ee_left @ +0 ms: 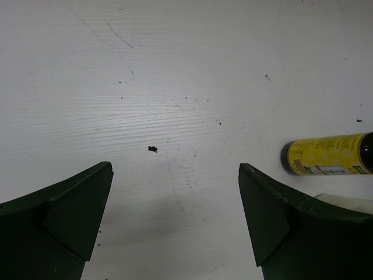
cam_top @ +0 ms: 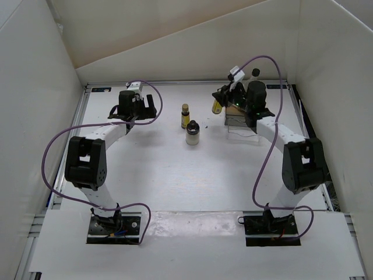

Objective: Organize the condiment bottles

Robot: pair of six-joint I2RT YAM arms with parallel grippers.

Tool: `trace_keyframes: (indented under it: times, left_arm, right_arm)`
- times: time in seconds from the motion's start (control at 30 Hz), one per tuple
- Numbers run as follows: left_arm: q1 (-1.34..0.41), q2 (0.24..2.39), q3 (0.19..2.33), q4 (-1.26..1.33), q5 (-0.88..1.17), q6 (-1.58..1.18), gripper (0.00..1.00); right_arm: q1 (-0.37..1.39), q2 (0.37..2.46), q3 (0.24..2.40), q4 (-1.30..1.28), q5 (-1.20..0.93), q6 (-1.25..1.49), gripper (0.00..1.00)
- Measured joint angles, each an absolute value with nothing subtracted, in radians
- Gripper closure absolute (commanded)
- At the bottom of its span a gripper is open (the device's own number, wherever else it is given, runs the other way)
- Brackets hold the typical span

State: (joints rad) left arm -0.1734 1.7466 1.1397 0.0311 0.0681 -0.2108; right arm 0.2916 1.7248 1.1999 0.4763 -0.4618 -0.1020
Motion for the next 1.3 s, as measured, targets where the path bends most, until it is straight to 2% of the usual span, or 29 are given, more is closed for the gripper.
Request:
trace_keyframes:
  times: [0.17,0.57,1.3]
  left_arm:
    - [-0.186,1.747,1.140,0.031,0.068,-0.211,0.00]
    - [-0.206,1.753,1.154,0.030,0.068,-0.211,0.00]
    - [-0.203,1.830,1.242,0.019,0.068,-0.207,0.00]
  right_arm:
    - [0.259,1.631,1.112,0.488,-0.439,-0.123,1.00]
    - [0.186,1.630,1.075,0.475,-0.392,-0.167,1.00]
    - [0.137,1.836,1.152,0.525,-0.395,-0.164,1.00]
